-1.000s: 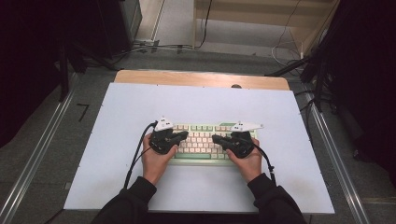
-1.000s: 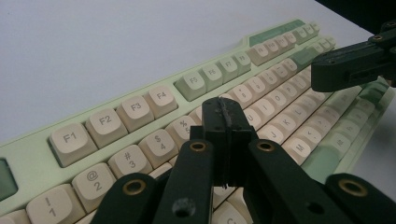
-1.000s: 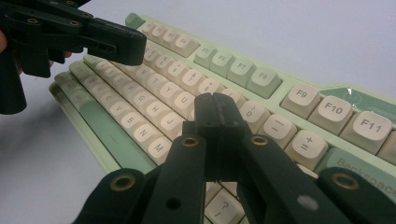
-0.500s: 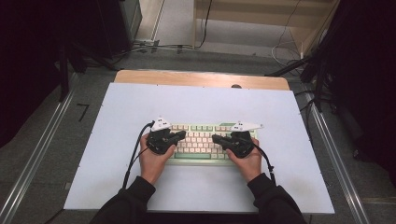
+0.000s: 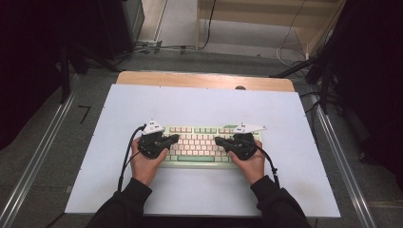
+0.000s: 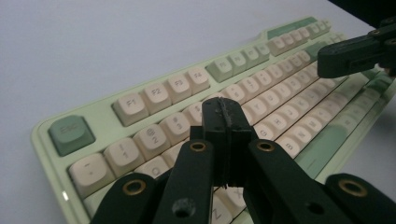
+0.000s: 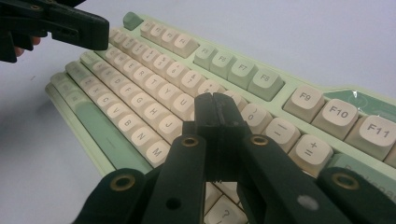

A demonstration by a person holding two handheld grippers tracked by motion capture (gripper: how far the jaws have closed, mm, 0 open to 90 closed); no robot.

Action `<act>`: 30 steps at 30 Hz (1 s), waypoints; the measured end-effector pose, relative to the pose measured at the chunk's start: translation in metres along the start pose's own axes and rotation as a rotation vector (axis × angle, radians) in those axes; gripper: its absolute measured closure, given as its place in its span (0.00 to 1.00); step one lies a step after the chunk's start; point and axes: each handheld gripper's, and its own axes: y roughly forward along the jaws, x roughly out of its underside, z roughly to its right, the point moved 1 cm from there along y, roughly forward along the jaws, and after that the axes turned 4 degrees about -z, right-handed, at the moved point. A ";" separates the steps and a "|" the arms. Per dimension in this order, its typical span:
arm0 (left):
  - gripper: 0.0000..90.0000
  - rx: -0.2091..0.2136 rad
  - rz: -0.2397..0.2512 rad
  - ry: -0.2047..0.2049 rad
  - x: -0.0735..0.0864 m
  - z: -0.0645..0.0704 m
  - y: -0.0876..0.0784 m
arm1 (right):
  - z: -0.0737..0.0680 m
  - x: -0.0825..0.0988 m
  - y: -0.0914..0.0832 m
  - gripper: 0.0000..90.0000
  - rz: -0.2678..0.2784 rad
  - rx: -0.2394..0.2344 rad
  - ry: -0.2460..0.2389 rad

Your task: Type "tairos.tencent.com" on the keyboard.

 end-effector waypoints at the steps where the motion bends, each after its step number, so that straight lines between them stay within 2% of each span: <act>1: 1.00 -0.003 -0.003 -0.004 0.001 -0.001 -0.001 | 0.000 0.000 0.000 0.98 0.000 0.000 0.002; 9: 1.00 -0.034 -0.059 0.015 0.007 -0.005 -0.004 | 0.000 0.000 -0.001 0.98 0.002 0.001 0.001; 10: 1.00 -0.038 -0.074 0.004 0.009 -0.007 -0.004 | 0.000 0.000 -0.001 0.98 0.002 0.002 0.001; 15: 1.00 -0.046 -0.104 0.003 0.011 -0.008 -0.003 | 0.000 0.000 0.000 0.98 -0.003 0.003 -0.002; 22: 1.00 -0.077 -0.143 0.028 0.013 -0.008 -0.001 | 0.000 0.000 0.000 0.98 -0.004 0.004 -0.003; 26: 1.00 -0.073 -0.132 0.030 0.013 -0.006 -0.002 | 0.000 0.000 0.000 0.98 -0.004 0.004 -0.002; 30: 1.00 -0.049 -0.063 0.021 0.009 -0.004 -0.007 | 0.000 0.000 0.001 0.98 -0.004 0.006 -0.001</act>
